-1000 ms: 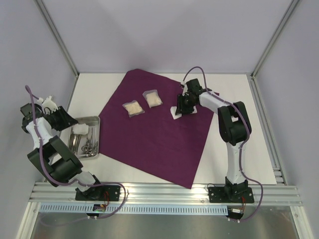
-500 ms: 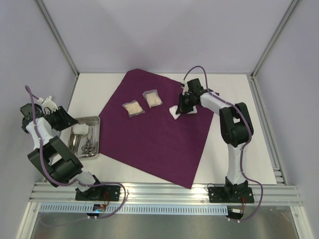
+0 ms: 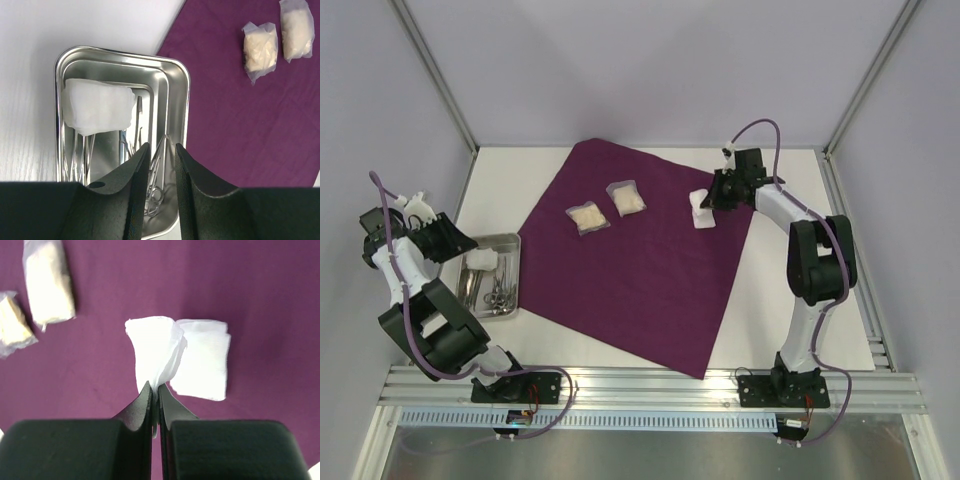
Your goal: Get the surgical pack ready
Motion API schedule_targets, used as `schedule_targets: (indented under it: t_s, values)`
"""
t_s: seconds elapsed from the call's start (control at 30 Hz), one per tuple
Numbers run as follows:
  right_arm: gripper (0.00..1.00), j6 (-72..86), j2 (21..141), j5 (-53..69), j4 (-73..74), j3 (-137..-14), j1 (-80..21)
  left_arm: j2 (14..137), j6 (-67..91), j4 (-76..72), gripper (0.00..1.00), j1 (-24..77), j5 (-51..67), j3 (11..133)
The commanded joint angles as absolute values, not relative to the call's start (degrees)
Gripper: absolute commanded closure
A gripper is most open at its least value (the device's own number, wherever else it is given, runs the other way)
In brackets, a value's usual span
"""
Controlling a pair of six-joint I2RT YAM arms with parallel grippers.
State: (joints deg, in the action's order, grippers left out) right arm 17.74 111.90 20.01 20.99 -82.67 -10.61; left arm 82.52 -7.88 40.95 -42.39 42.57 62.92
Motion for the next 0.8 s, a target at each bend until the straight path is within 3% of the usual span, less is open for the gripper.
schedule_targets:
  t_s: [0.0,0.43,0.77]
  values:
    - [1.00,20.91,113.20,19.86,16.18,-82.18,-10.37,80.77,-8.44,40.61,0.65,-42.27,43.33,63.11]
    - [1.00,29.79,113.03,19.25,4.76,-73.04,-8.61,81.30,-7.56,40.52,0.65,-42.19,43.51,64.25]
    - [1.00,28.92,112.50,18.19,5.53,-71.72,-8.35,80.95,-6.77,40.61,0.65,-42.19,44.65,64.86]
